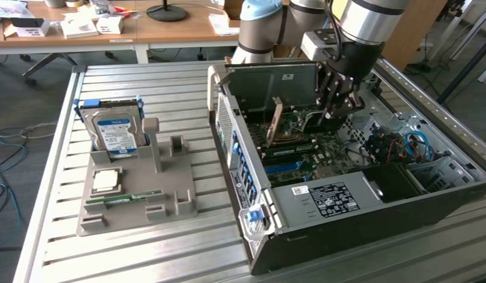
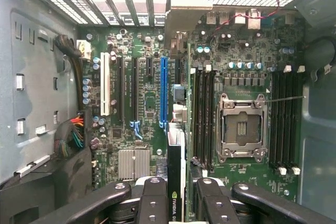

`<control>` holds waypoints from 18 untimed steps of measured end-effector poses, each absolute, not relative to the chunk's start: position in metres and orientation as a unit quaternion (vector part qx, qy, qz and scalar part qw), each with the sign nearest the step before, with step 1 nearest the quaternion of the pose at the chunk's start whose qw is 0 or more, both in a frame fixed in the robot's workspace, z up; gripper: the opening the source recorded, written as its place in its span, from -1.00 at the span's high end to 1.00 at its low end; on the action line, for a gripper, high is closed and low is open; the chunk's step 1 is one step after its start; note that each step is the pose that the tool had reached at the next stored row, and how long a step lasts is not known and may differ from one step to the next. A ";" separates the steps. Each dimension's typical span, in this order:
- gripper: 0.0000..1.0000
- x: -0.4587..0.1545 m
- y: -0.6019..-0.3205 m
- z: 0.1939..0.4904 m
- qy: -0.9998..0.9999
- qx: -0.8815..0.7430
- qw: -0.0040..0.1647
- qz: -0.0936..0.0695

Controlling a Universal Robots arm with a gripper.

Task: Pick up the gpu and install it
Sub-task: 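Insert the gpu into the slot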

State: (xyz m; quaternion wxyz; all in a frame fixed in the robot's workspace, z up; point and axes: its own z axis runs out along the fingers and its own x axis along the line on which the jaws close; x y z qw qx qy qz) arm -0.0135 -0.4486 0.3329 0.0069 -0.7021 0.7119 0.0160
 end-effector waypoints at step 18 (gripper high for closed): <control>0.47 -0.017 -0.449 0.307 0.712 -0.702 0.009 0.014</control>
